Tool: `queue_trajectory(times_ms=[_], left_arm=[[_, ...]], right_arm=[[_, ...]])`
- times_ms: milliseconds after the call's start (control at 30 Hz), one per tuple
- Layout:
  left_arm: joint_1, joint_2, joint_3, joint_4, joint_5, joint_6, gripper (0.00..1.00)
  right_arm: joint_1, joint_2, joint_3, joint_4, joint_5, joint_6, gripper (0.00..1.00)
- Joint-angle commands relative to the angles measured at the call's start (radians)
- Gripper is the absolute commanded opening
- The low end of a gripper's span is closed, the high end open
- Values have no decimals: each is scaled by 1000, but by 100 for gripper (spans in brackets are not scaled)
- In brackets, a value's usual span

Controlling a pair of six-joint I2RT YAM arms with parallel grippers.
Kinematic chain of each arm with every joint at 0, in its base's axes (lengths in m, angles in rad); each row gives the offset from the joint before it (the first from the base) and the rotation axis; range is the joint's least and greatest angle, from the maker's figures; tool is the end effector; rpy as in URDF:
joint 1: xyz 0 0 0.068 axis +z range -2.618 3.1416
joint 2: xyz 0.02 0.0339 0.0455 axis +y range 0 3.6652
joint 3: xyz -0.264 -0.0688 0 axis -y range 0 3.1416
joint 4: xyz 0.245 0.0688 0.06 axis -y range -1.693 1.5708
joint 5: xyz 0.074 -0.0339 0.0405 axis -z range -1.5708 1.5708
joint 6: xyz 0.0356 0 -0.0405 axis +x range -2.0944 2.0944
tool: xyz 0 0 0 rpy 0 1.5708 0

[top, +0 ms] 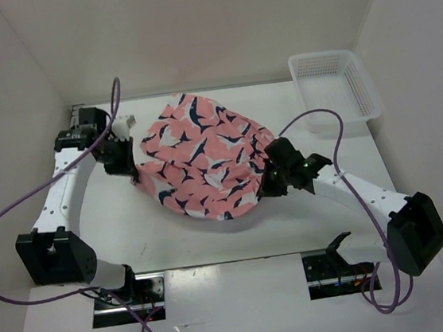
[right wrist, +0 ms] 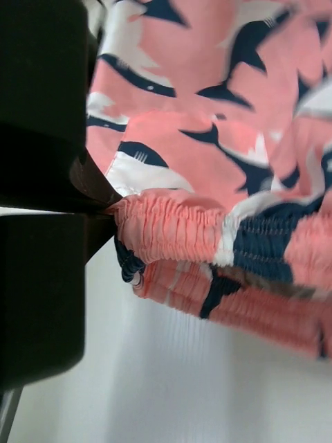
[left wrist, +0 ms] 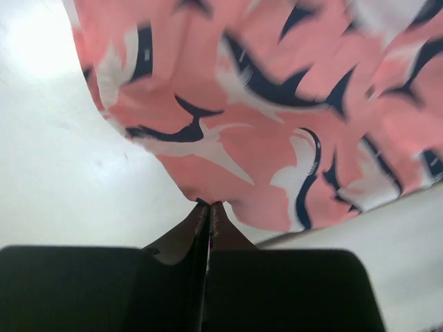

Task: Fold and stack the shorts
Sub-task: Fold the shorts

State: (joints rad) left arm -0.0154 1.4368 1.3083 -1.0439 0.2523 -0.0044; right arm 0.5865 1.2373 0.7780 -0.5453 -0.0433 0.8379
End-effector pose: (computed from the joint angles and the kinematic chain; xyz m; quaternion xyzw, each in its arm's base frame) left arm 0.2773 -0.0132 0.3033 0.0302 0.9723 -0.1253 0.1951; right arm 0.1978 0.1333 0.2157 0.1144 0.9532 0.1982 0.1978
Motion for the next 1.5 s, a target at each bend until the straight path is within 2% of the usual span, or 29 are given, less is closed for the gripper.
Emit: queue_trajectory(times_ms=[0,100,167,200,233,333,400,500,600,767,867,900,933,1000,1133,1167,1200,1267,1300,1333,1367,1433,1467], left_arm=[[9,14,243,-45,68,4,0],[20,140,418,7,68,4,0],[29,264,599,50,80,4,0],[40,307,661,67,81,4,0],[40,351,787,82,102,4,0],[49,534,986,93,120,4,0],[37,661,1176,93,120,4,0],[0,793,1331,128,71,4,0],[0,904,1436,166,32,4,0],[0,1053,1549,228,-1,4,0],[-9,1117,1589,258,-31,4,1],[-9,1132,1612,268,-31,4,3],[-9,1163,1622,286,-31,4,3],[-18,1212,1643,306,-63,4,5],[-47,1283,1680,341,-108,4,48],[-63,1283,1689,341,-122,4,69],[-72,1283,1689,341,-122,4,77],[-72,1265,1689,316,-122,4,85],[-72,1251,1689,303,-122,4,86],[-58,1236,1689,285,-108,4,92],[-31,1196,1675,247,-96,4,92],[1,1145,1590,202,-50,4,93],[34,1095,1545,158,-36,4,98]], right_arm=[[-13,-25,134,-117,-146,-100,0],[-75,17,227,-165,-220,-172,0],[-175,36,273,-177,-314,-200,0],[-207,53,282,-164,-331,-215,0],[-276,62,300,-141,-355,-215,0],[-368,137,357,-101,-394,-230,0],[-392,219,386,-53,-414,-230,0],[-427,342,463,-18,-450,-200,0],[-468,430,497,22,-481,-157,0],[-534,456,506,82,-462,-92,0],[-534,456,529,113,-426,-69,11],[-534,447,529,142,-403,-69,27],[-534,447,529,160,-386,-56,31],[-534,438,529,191,-315,-30,31],[-545,447,559,271,-241,-19,36],[-545,447,592,271,-224,-43,37],[-545,447,605,256,-183,-58,39],[-545,406,632,229,-141,-104,41],[-534,387,632,197,-104,-120,45],[-534,346,632,176,-81,-134,47],[-534,326,632,154,-61,-161,49],[-525,282,592,102,-8,-174,53],[-525,234,563,69,2,-174,55]])
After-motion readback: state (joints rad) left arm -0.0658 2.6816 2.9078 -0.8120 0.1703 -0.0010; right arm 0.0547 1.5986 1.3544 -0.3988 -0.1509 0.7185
